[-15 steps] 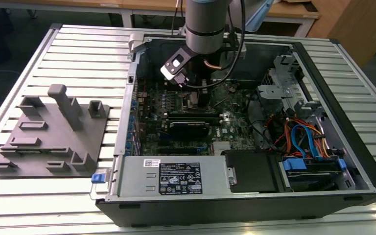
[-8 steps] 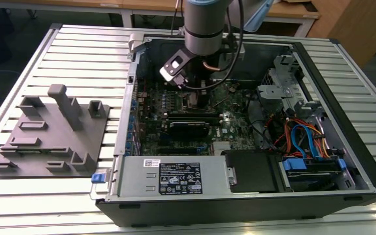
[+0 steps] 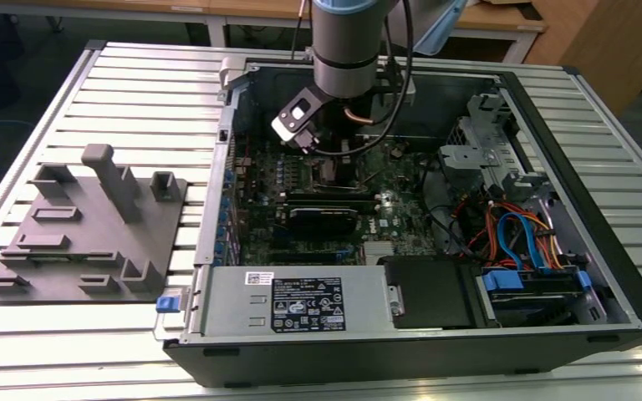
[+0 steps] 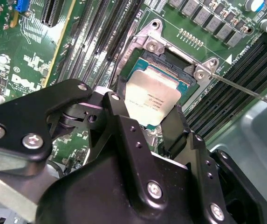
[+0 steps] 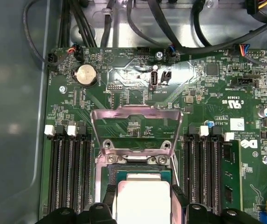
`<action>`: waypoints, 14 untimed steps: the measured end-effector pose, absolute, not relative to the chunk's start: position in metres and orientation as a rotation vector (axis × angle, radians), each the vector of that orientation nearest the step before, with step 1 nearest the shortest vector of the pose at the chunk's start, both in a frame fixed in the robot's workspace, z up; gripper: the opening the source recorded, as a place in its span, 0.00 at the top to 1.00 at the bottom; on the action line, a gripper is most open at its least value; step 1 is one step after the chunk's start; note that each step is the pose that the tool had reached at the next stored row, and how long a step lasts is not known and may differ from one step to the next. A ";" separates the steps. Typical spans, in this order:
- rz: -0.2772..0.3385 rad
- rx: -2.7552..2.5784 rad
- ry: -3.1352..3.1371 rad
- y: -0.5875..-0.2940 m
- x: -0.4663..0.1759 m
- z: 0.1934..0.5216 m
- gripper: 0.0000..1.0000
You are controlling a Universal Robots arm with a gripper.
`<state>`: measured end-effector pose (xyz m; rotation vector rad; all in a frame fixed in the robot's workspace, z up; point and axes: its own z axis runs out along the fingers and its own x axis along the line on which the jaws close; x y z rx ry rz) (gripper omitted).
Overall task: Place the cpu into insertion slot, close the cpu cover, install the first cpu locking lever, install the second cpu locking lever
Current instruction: 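Place the cpu into insertion slot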
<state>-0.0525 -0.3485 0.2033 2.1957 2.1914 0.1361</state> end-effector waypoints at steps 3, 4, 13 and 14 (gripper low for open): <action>0.136 2.196 2.191 -0.347 -0.053 0.203 0.46; 0.136 2.196 2.191 -0.347 -0.053 0.203 0.46; 0.136 2.194 2.193 -0.345 -0.053 0.199 0.46; 0.136 2.194 2.193 -0.345 -0.053 0.198 0.46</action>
